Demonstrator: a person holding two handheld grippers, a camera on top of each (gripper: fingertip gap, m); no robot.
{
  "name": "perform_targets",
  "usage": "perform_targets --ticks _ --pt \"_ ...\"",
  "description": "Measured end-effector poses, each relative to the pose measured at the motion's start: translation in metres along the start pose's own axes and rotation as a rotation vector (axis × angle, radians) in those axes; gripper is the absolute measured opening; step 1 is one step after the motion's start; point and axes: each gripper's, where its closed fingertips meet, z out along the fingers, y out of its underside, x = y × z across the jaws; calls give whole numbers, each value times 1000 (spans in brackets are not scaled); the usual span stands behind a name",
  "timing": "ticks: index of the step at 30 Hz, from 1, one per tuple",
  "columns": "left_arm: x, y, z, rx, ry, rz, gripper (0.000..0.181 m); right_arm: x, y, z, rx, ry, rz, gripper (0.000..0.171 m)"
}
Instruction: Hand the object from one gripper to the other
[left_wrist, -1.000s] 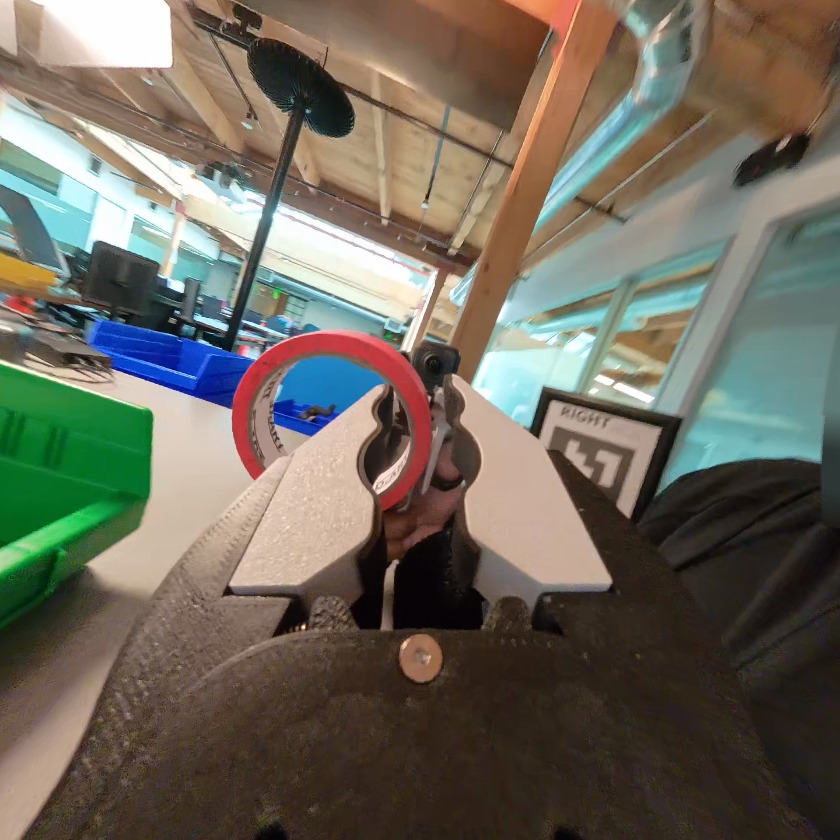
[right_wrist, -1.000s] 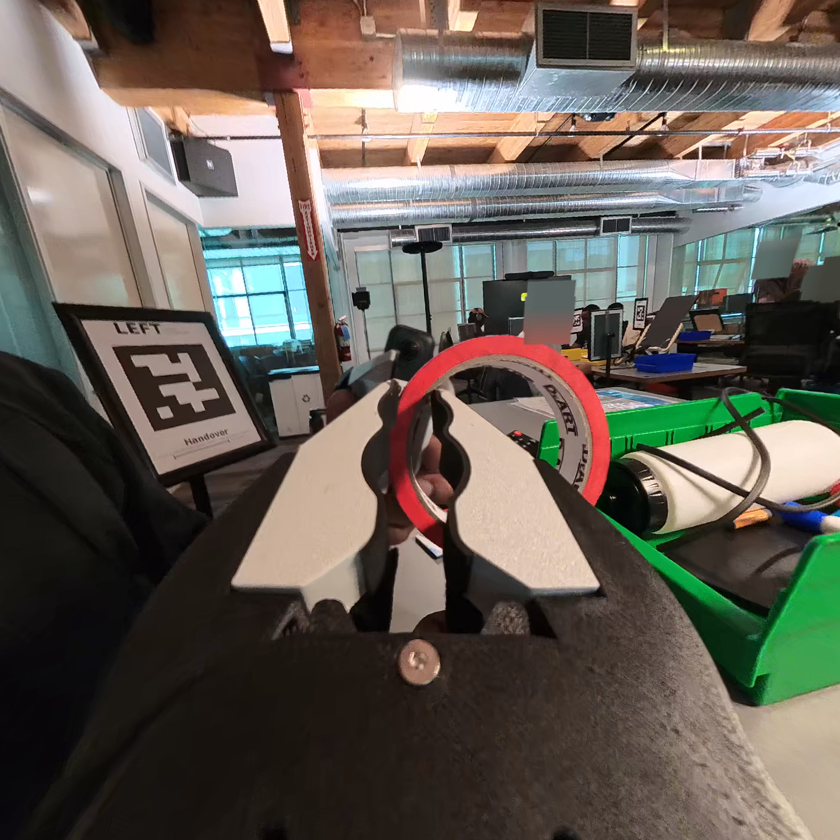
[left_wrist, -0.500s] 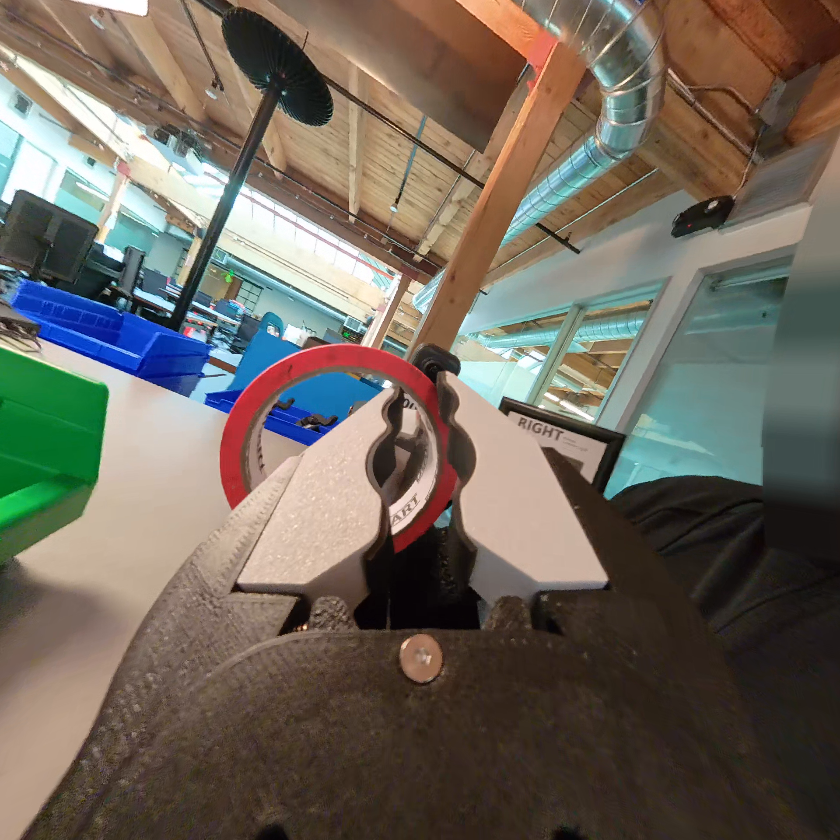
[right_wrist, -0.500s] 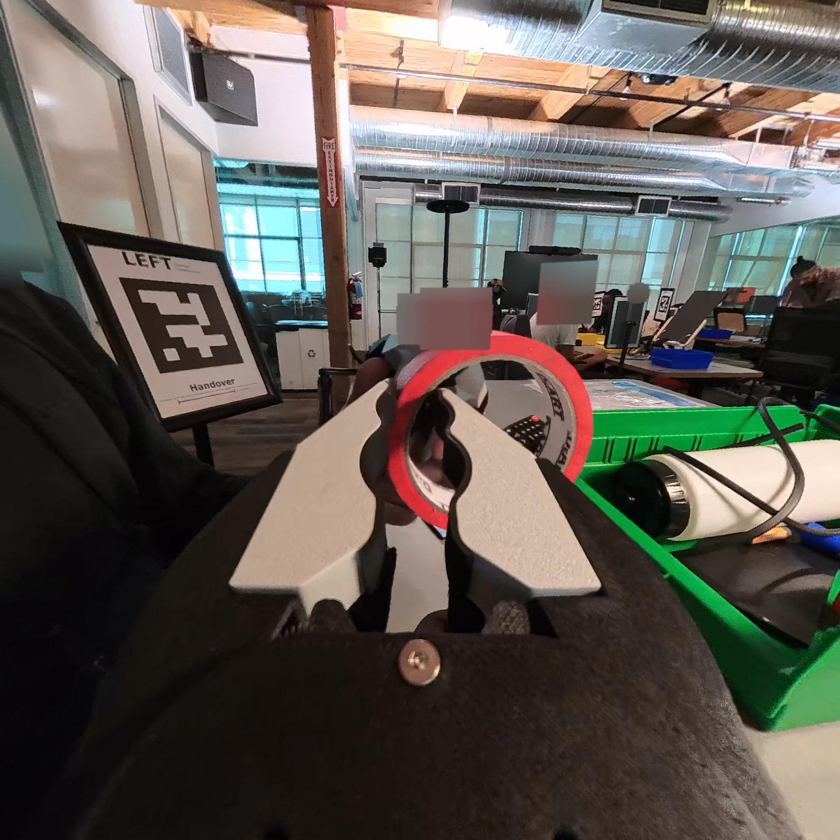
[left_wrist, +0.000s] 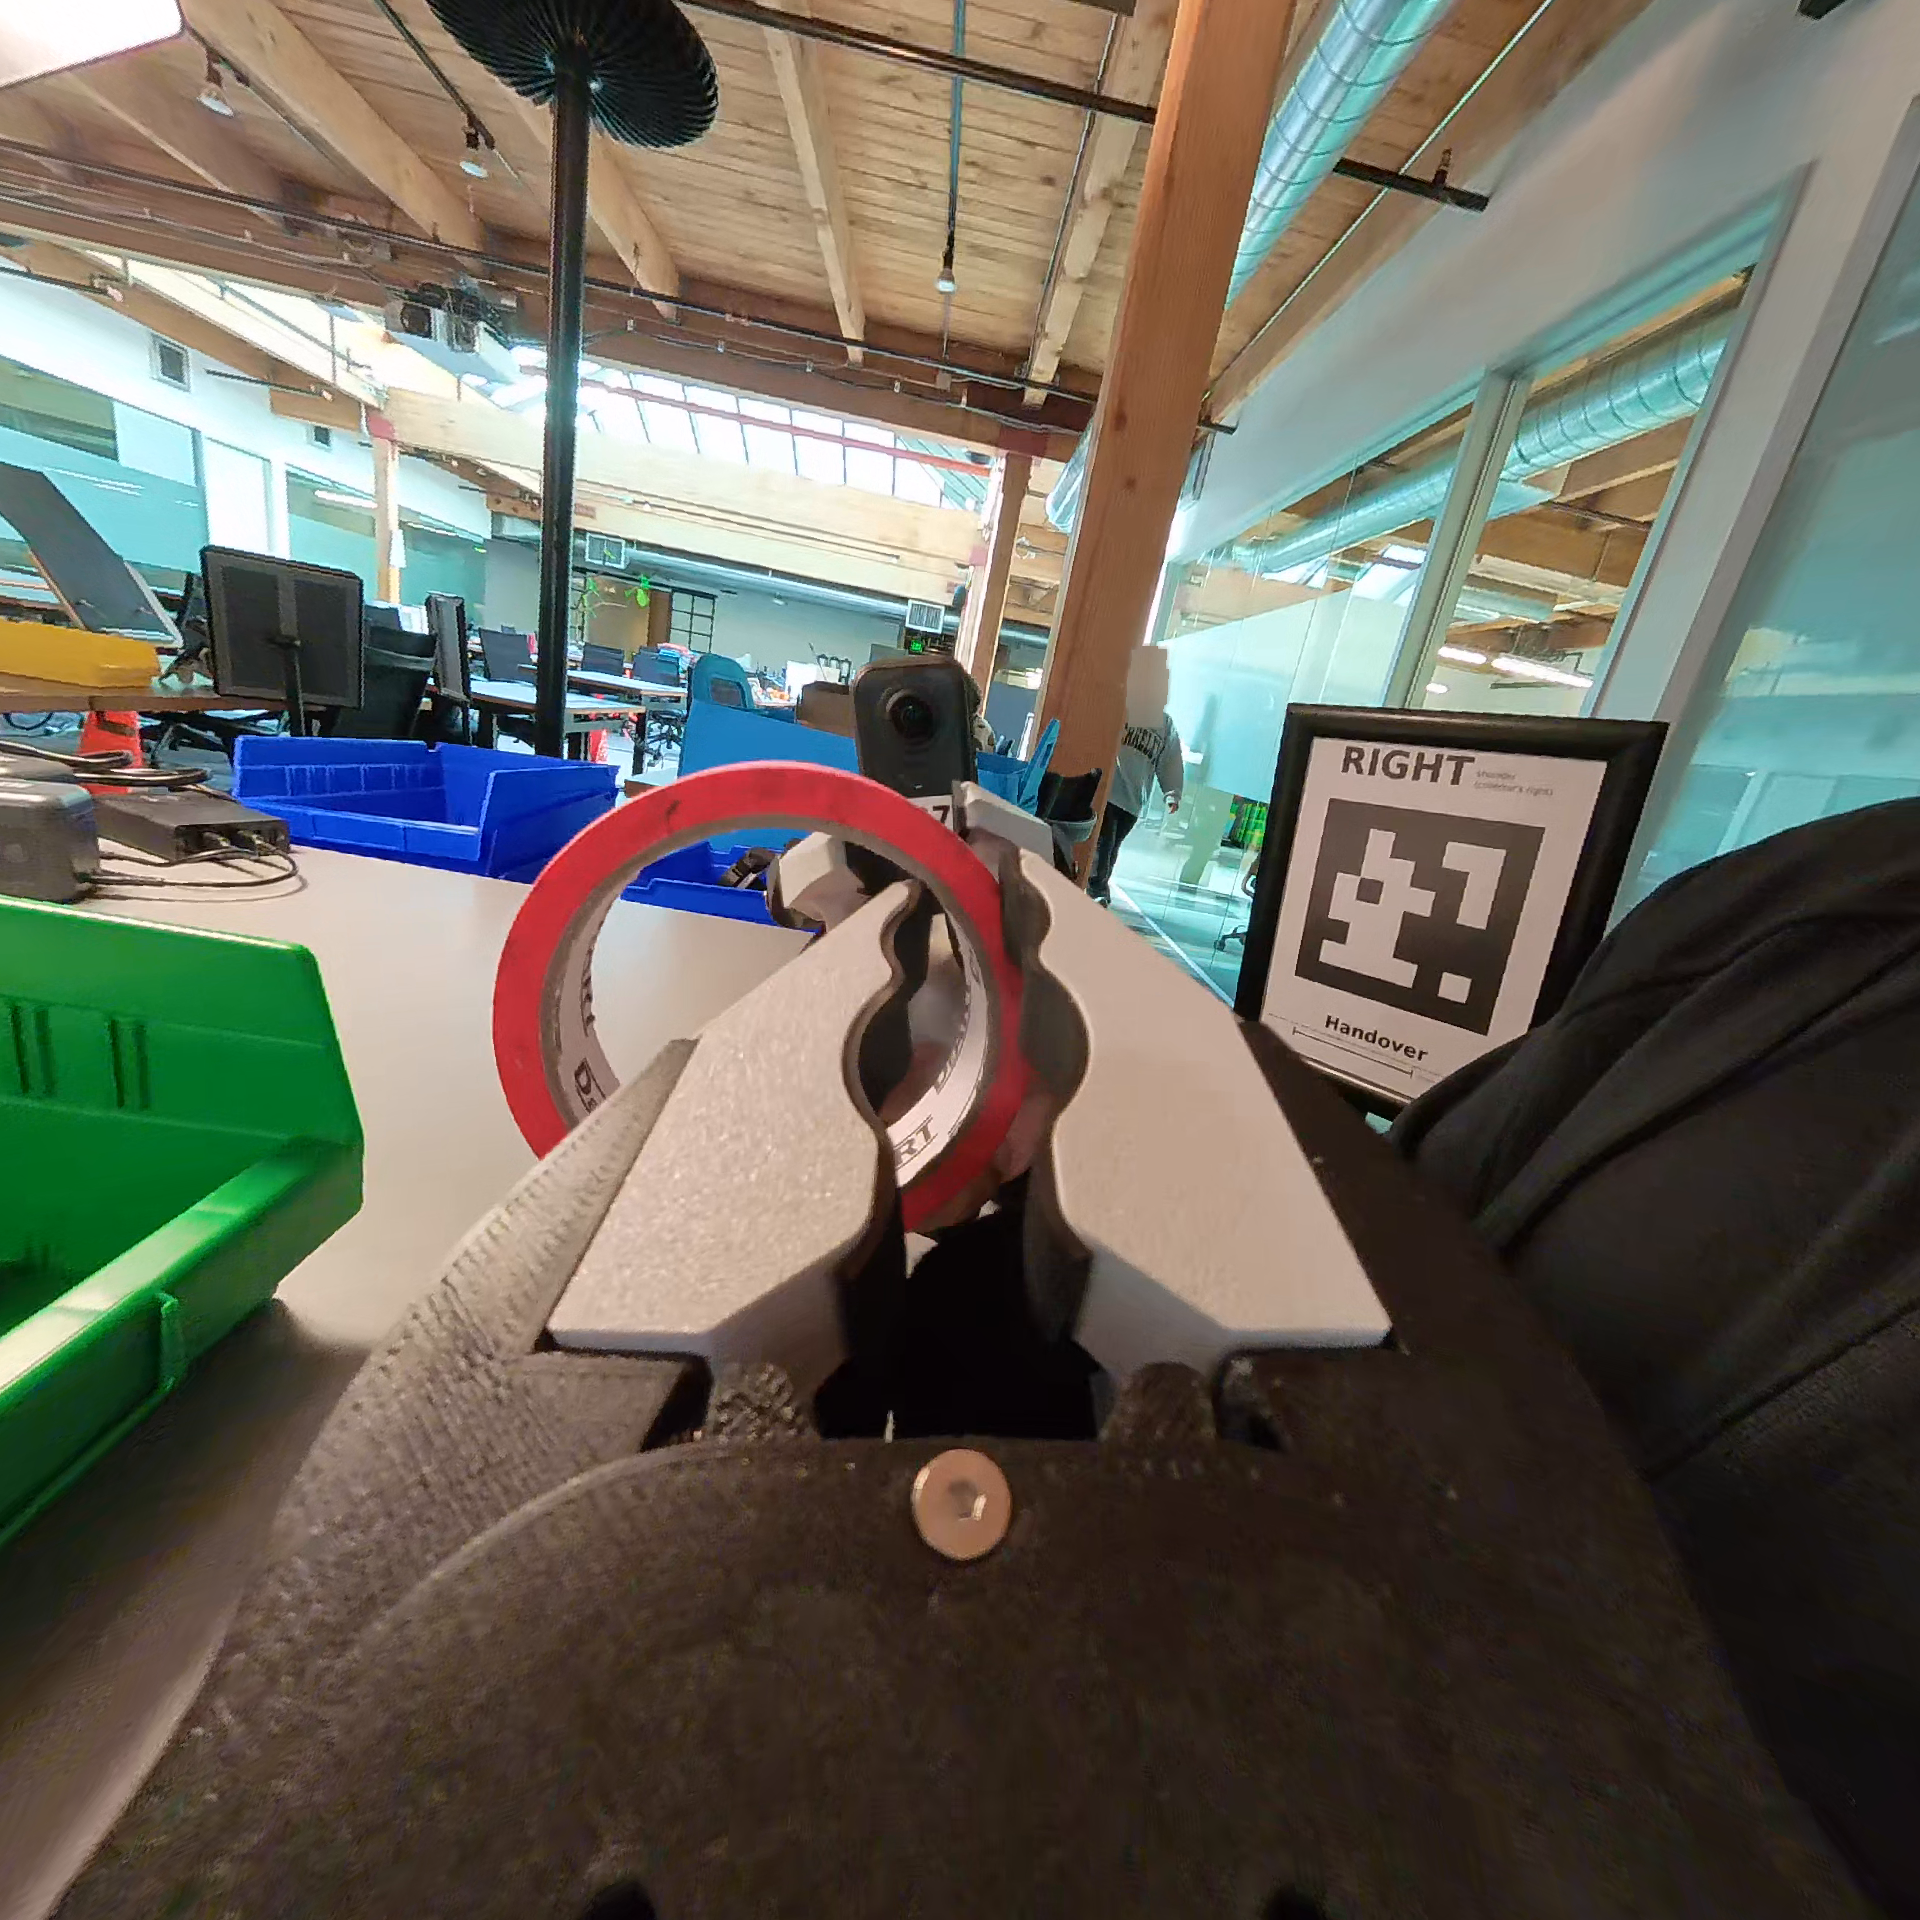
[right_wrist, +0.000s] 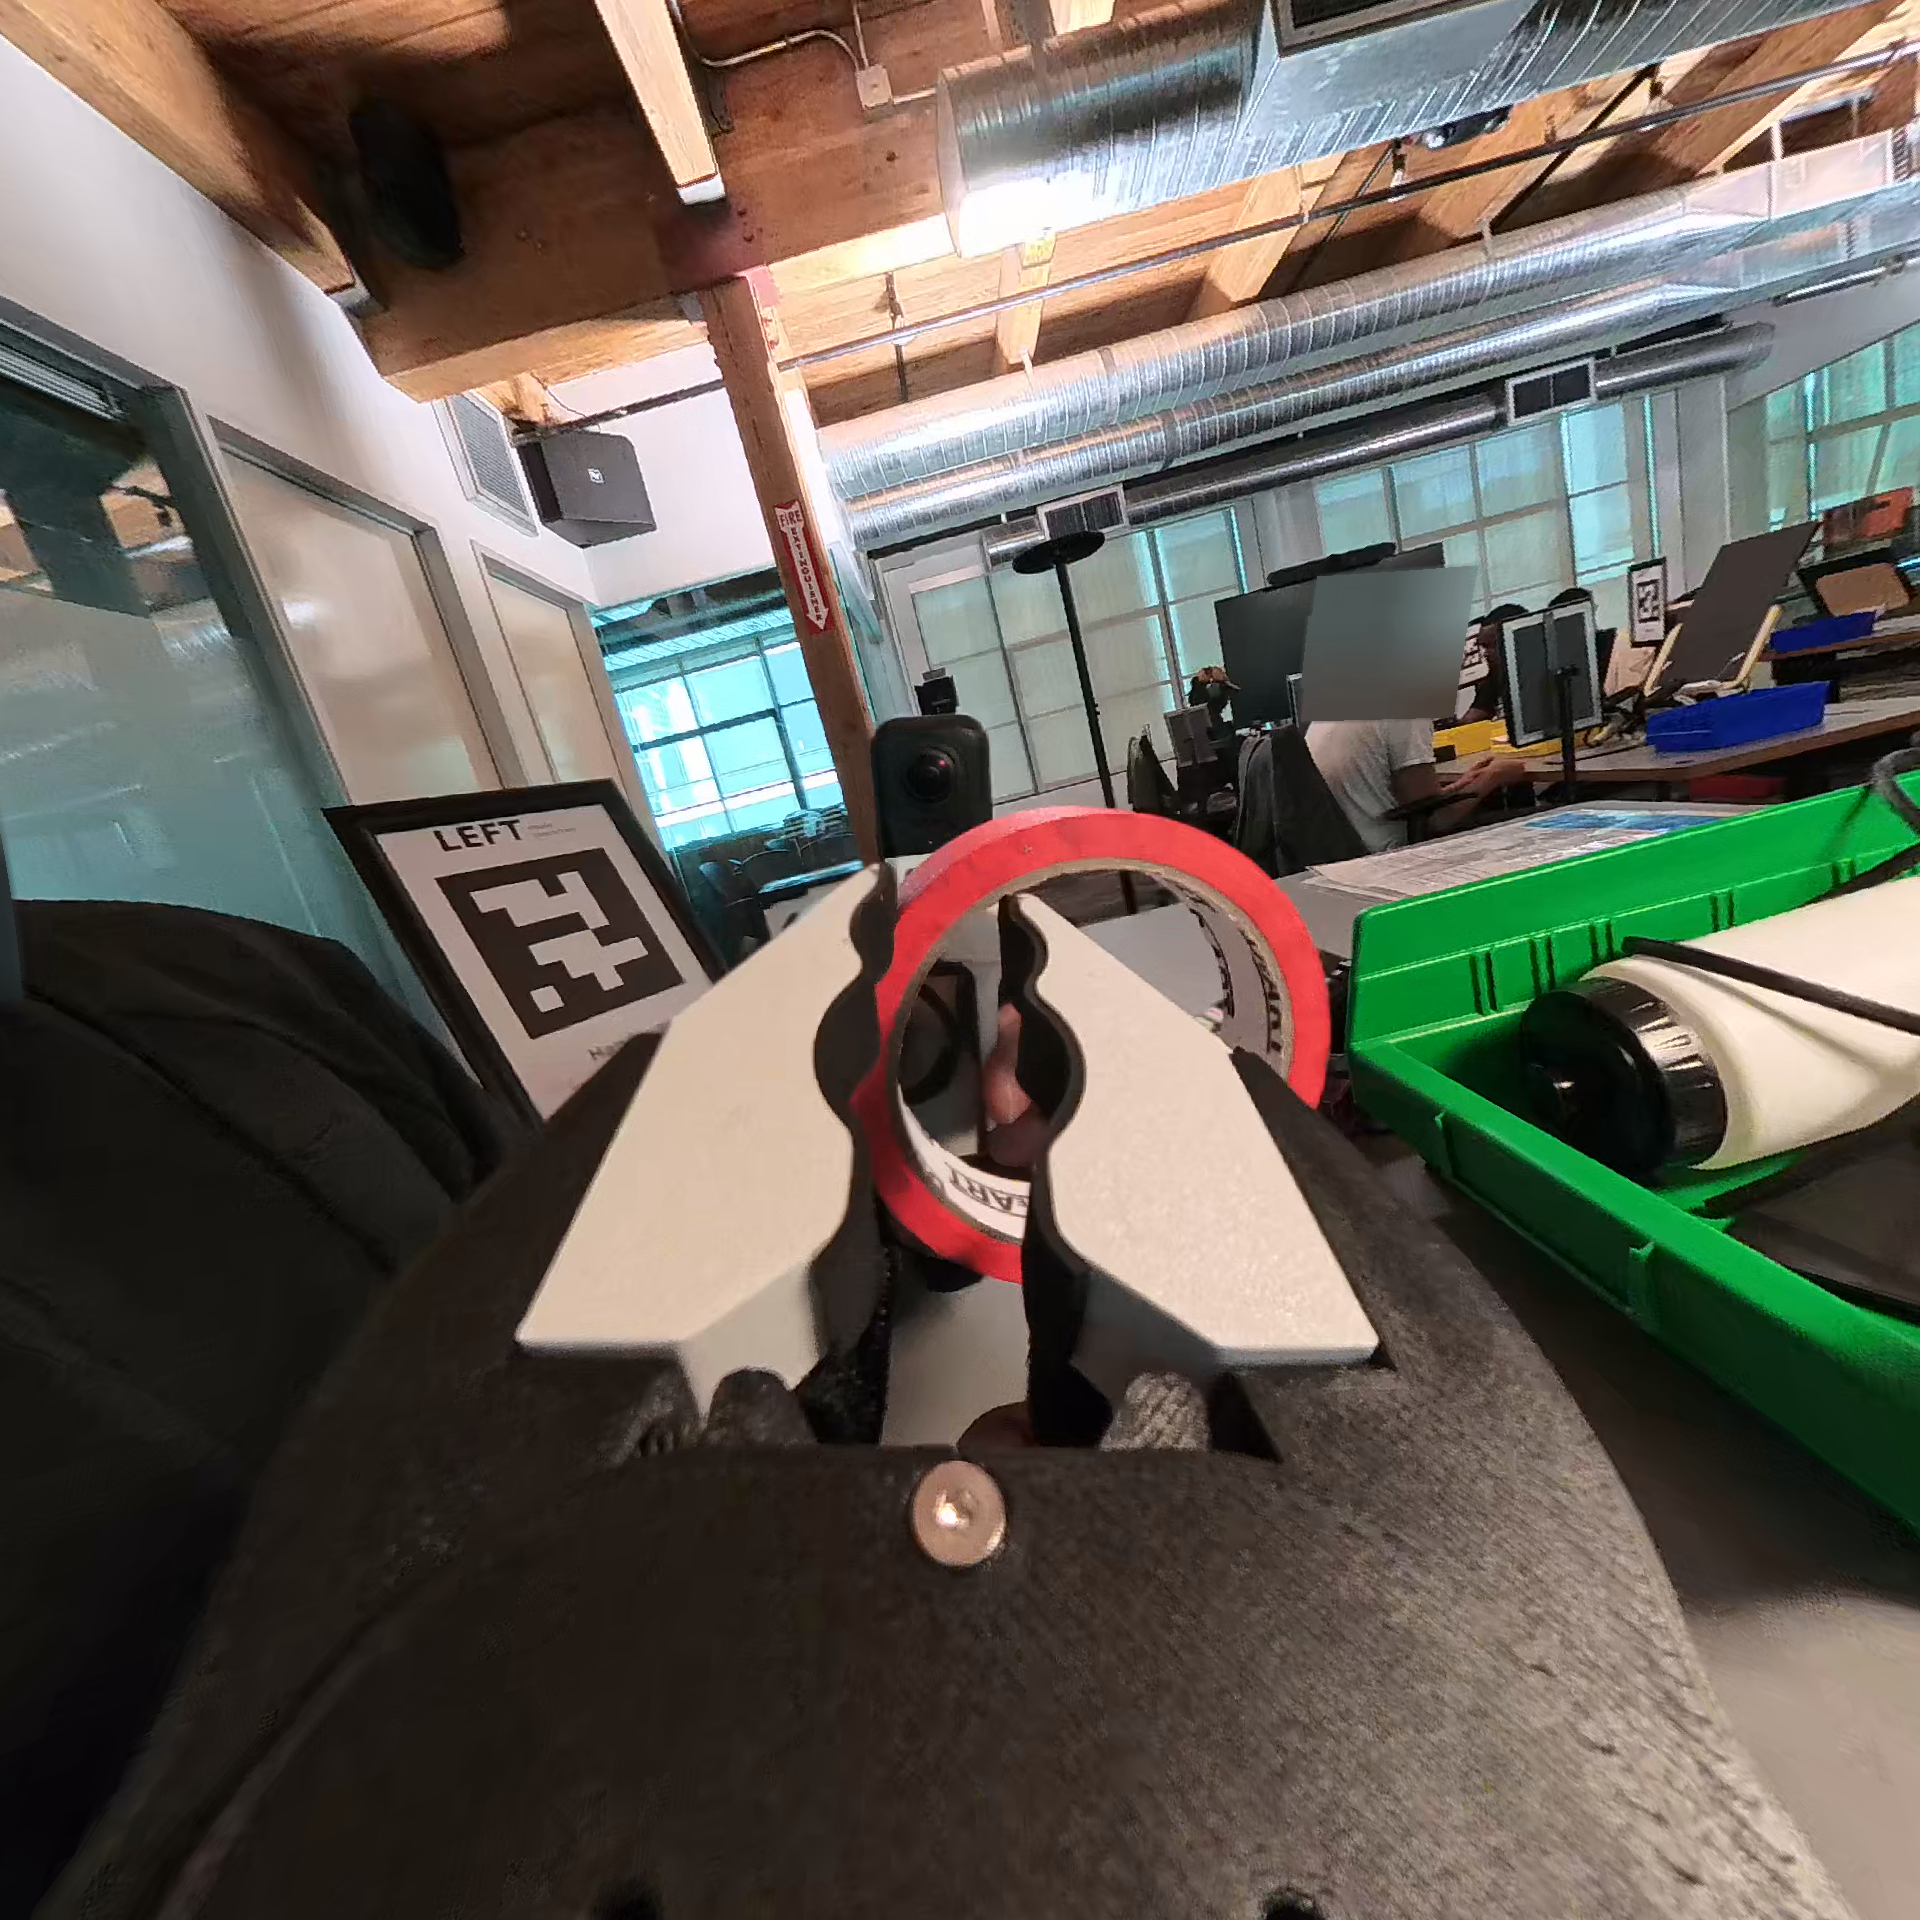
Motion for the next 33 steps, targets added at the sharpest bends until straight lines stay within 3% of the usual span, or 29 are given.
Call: perform_targets --ticks 10,17,24,29,33 --pt "-13 -16 -9 109 1 -197 17 -4 15 8 -87 42 -211 15" --pt "-6 -6 -3 38 -17 -52 14 0 0 1 -5 25 -78 18" --pt "-17 -12 -7 83 -57 -120 22 -5 14 7 -81 35 -208 16" --pt "-12 -9 -6 58 -41 -69 18 3 8 5 -46 55 -119 23" --pt "-9 -2 -1 14 -41 -43 15 4 2 2 -17 64 -120 19"
